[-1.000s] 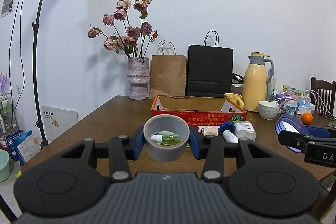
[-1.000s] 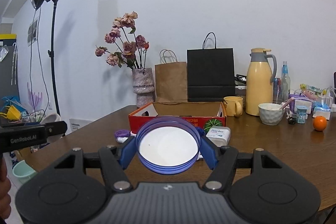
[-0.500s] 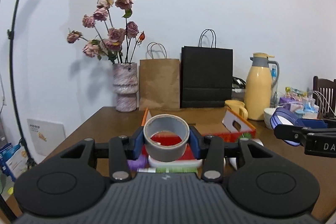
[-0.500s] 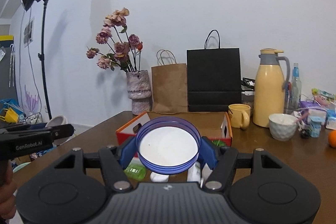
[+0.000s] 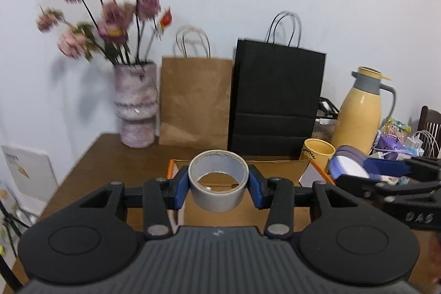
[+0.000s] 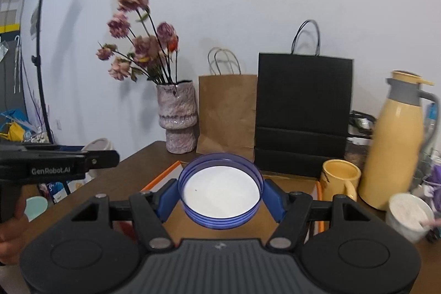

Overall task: Organize rigid objects
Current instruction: 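Lift and carry the lid and tape roll with both tools into the cardboard box, then lower and release the lid and tape roll onto the box floor with both tools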

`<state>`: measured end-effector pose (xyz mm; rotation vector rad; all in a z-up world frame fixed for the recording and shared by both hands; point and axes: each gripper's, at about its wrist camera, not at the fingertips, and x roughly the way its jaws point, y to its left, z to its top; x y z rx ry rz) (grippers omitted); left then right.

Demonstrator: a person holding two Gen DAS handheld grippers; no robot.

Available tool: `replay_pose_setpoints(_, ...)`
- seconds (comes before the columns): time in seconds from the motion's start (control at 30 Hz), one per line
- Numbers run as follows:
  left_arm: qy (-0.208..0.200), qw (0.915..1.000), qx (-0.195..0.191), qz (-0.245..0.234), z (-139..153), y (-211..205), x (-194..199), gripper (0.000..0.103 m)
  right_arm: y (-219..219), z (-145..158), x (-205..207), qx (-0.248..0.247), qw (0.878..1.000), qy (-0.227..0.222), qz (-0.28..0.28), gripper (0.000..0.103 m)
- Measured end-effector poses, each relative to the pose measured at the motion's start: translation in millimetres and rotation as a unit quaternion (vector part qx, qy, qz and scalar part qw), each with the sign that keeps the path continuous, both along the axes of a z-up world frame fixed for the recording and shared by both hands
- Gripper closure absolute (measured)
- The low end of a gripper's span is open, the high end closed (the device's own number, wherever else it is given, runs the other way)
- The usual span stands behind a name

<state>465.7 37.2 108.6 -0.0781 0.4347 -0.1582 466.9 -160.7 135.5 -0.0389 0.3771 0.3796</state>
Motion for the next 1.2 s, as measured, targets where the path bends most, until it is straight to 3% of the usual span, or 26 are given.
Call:
replay_pose_setpoints(0.1,0.054,0.9985,-0.012,-0.005,-3.6,5.4,53.9,0.058,7.9,5.9,49.3,0.003,0.999,0.037,0.004,0.038)
replay_pose_setpoints(0.23,0.118,0.9928,0.02,-0.009,-30.0,4.2,118.9,0.058,19.5,-2.8,118.9,0.025,0.993,0.112,0.012,0.038)
replay_pose_setpoints(0.37,0.195,0.9803,0.025,-0.019,-66.1,8.1,177.7,0.058,25.9,-29.1,184.4,0.05,0.98,0.191,0.001,0.038)
replay_pose_setpoints(0.57,0.242,0.9689,0.051,-0.012,-105.1,3.7,225.1,0.058,32.4,-80.9,250.9,0.067,0.961,0.268,-0.023,0.038)
replay_pose_setpoints(0.67,0.25,0.9641,0.088,-0.009,-120.2,-8.5,240.5,0.057,44.4,-105.6,266.9,0.065,0.952,0.298,-0.022,0.038)
replay_pose_setpoints(0.8,0.256,0.9606,0.108,-0.015,-125.8,-23.6,249.6,0.038,55.1,-124.4,275.2,0.079,0.943,0.324,-0.019,0.037)
replay_pose_setpoints(0.9,0.258,0.958,0.125,-0.011,-127.7,-28.2,249.6,0.036,57.5,-127.8,278.8,0.077,0.939,0.333,-0.026,0.035)
replay_pose_setpoints(1.07,0.261,0.9593,0.106,0.004,-116.7,-20.2,247.2,0.027,52.0,-116.2,272.6,0.089,0.939,0.331,-0.018,0.032)
replay_pose_setpoints(1.2,0.252,0.9619,0.107,0.005,-93.1,-16.7,228.9,0.014,42.7,-93.1,253.0,0.076,0.947,0.311,-0.021,0.025)
